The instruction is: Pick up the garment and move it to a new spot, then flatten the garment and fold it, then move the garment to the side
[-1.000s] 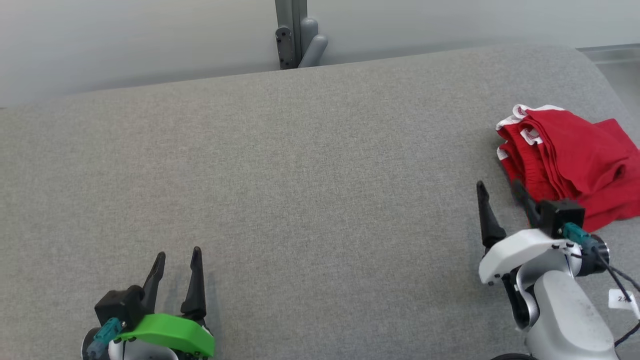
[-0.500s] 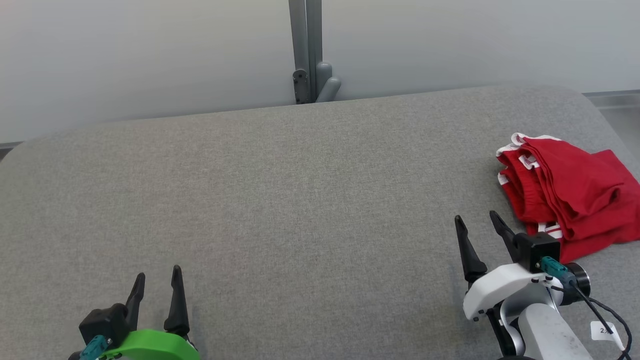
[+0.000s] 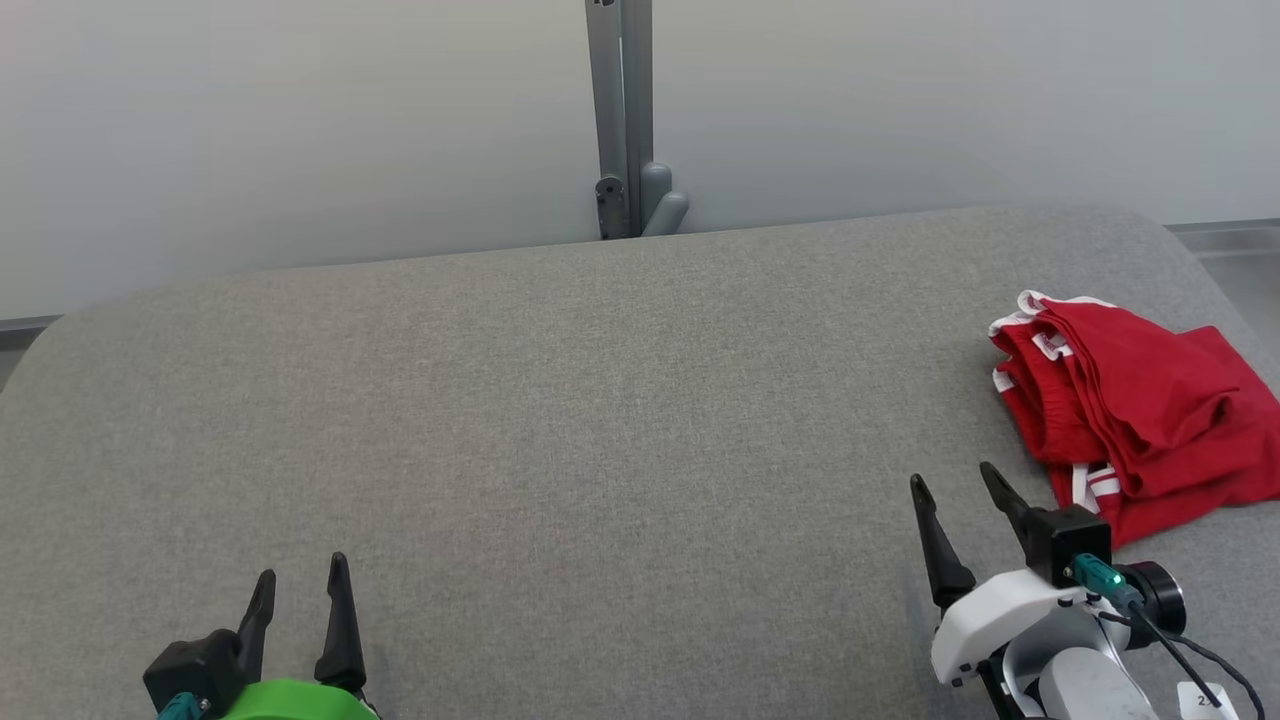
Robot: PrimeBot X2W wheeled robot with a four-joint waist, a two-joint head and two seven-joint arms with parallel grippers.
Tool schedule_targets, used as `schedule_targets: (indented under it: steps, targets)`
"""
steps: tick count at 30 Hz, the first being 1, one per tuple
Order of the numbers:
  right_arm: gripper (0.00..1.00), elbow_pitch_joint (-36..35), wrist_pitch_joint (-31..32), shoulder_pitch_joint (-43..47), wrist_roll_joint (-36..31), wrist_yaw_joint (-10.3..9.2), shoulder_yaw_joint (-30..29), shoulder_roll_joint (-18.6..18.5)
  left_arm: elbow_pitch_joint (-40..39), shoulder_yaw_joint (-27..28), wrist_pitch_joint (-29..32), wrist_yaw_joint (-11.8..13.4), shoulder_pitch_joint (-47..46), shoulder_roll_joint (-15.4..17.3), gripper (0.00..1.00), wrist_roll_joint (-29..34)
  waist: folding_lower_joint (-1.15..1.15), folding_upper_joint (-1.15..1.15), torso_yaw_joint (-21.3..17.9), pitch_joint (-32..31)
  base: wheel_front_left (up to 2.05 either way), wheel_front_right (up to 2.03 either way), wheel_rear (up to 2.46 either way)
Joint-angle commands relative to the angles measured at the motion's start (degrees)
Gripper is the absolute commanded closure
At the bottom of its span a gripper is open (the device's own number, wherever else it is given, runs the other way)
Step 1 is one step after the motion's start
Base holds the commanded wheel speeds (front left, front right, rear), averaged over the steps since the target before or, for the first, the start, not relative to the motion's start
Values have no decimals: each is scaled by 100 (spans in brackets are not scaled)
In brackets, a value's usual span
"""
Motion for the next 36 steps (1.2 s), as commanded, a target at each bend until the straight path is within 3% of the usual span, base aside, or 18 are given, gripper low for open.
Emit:
schedule_targets:
  steps: [1,36]
  targets:
    - [0,-3,-11,76,-4,-8,-12,-18,-2,6,4,-7,61,26,0,53,0,0,10,-8,0,0,0]
    - [0,-65,-1,59,180,0,100,2,-117,-56,0,61,90,6,0,4,0,0,-6,62,0,0,0]
